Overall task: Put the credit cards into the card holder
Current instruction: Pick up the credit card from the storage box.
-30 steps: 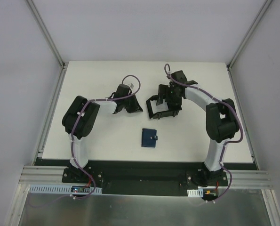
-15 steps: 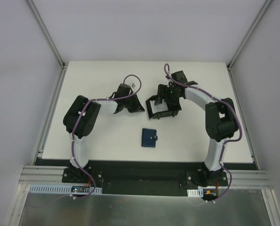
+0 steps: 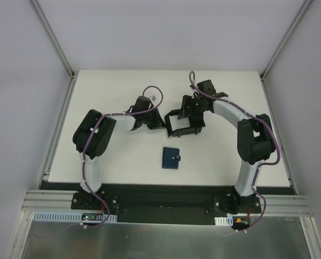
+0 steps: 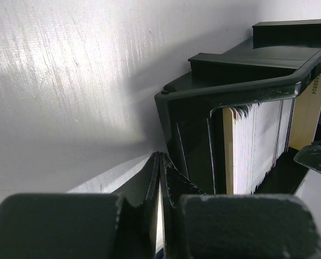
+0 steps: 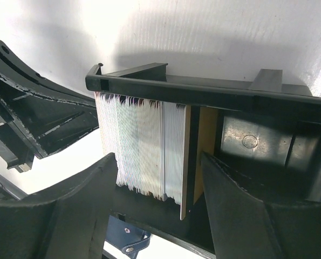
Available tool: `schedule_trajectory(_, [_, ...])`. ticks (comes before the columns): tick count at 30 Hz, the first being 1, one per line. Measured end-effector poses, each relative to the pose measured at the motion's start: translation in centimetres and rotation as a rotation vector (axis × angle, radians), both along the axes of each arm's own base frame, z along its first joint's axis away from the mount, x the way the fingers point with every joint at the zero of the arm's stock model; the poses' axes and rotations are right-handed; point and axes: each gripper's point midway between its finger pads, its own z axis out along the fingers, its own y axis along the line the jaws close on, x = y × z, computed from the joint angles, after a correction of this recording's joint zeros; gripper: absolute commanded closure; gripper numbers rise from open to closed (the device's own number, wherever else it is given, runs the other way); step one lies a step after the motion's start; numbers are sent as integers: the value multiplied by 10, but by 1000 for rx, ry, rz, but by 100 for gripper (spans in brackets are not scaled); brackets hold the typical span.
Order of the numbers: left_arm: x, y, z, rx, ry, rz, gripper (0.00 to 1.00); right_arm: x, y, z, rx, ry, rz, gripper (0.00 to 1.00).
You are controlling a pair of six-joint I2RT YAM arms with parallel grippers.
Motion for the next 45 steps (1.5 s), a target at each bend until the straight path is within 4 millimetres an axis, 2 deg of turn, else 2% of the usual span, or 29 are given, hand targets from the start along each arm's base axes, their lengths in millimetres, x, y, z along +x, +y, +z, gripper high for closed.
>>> schedule_trajectory(2, [0,0,0,0,0,0,100,0,0,0,1,1,-1,37])
schedule_trajectory(4, [0,0,0,0,0,0,100,0,0,0,0,1,-2,44])
schedule_trajectory(6, [0,0,-1,0,1,0,100,0,-1,0,-3,0,-4,46])
schedule_trajectory(13, [-1,-1,-5,4,9,-3,100,3,-5,-1,-9,0,-16,60])
schedule_trajectory(14, [-2,-2,-5,5,10,-4,100,3,-6,-1,-10,0,-19,65])
schedule_trajectory(19, [-2,-2,-5,5,12,-4,100,4,-11,-2,-14,5,-31,77])
schedule_trajectory(25, [-2,-2,-5,5,12,-4,100,6,-15,-2,-19,4,-38,87])
schedule_trajectory(33, [-2,-2,-5,5,12,-4,100,8,-23,-2,-50,-13,-41,94])
schedule_trajectory(36, [-2,-2,-5,5,13,-3,100,8,-27,-1,-71,-21,-42,100])
schedule_trajectory(43, [-2,-2,-5,5,12,-4,100,9,-35,7,-160,-57,-30,100])
schedule_trajectory(45, [-3,-2,-7,5,12,-4,97,11,-35,12,-194,-78,-15,100])
